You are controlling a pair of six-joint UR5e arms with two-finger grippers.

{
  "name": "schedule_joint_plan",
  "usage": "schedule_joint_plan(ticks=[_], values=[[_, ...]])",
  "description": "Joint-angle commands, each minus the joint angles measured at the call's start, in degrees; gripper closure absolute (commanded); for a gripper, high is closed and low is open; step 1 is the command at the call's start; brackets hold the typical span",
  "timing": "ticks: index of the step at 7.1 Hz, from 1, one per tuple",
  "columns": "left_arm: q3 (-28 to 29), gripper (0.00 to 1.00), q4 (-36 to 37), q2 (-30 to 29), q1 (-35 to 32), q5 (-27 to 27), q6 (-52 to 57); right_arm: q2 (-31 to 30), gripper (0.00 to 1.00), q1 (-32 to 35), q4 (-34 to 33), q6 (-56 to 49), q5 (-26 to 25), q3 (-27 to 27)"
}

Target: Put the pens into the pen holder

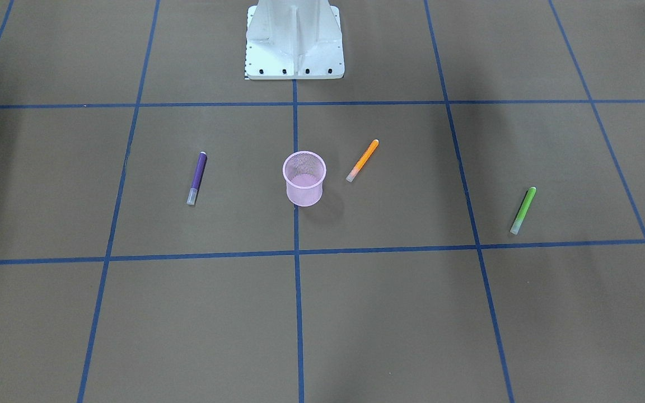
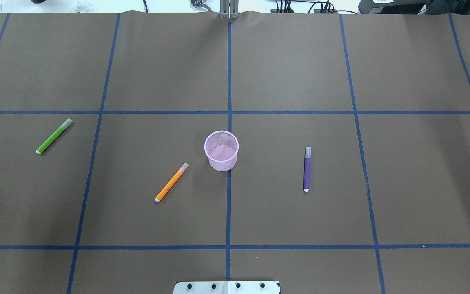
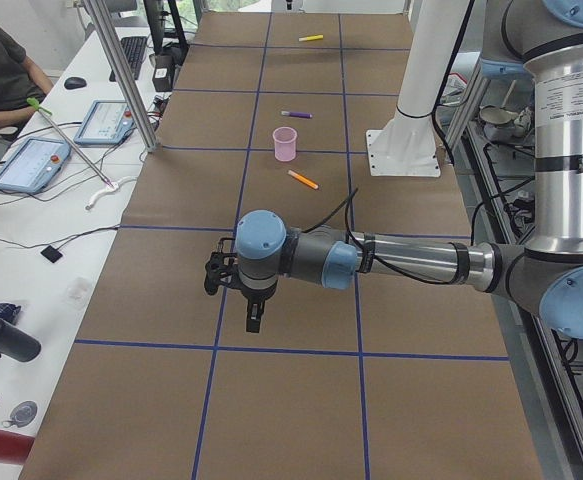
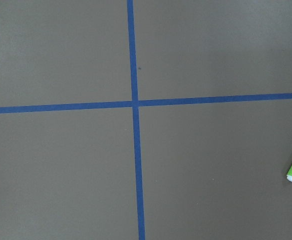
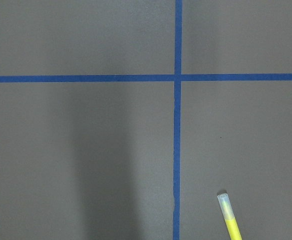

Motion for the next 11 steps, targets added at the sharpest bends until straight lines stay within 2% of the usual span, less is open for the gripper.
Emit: schedule_joint_plan(ticks=[1,6,8,9,10,11], values=[[-0.79,0.00,0.24,0.19,-0.02,0.20,-0.04,-0.06,0.01,-0.01,0.00,0.00,0.12,-0.29],[-0.88,0.00,-0.55,0.89,0.33,-0.67,0.05,-0.15,0.01,-0.01,-0.09,0.00,0.38,-1.51],[-0.18,0.00,-0.46,0.98,0.42,-6.19,-0.21,0.11,0.01,-0.45,0.00,-0.52,0.64,-1.61],[-0.26,0.00,-0.55,0.98,0.51,-6.21,-0.21,0.37,0.01,-0.89,0.00,0.00,0.73,-1.26],[-0.26,0.00,-0.55,0.98,0.51,-6.21,-0.21,-0.93,0.01,-1.32,0.09,-1.22,-0.57,-1.43],[-0.18,0.00,-0.55,0.89,0.51,-6.12,-0.21,-1.81,0.01,-2.29,2.44,-6.02,-5.98,-1.69]])
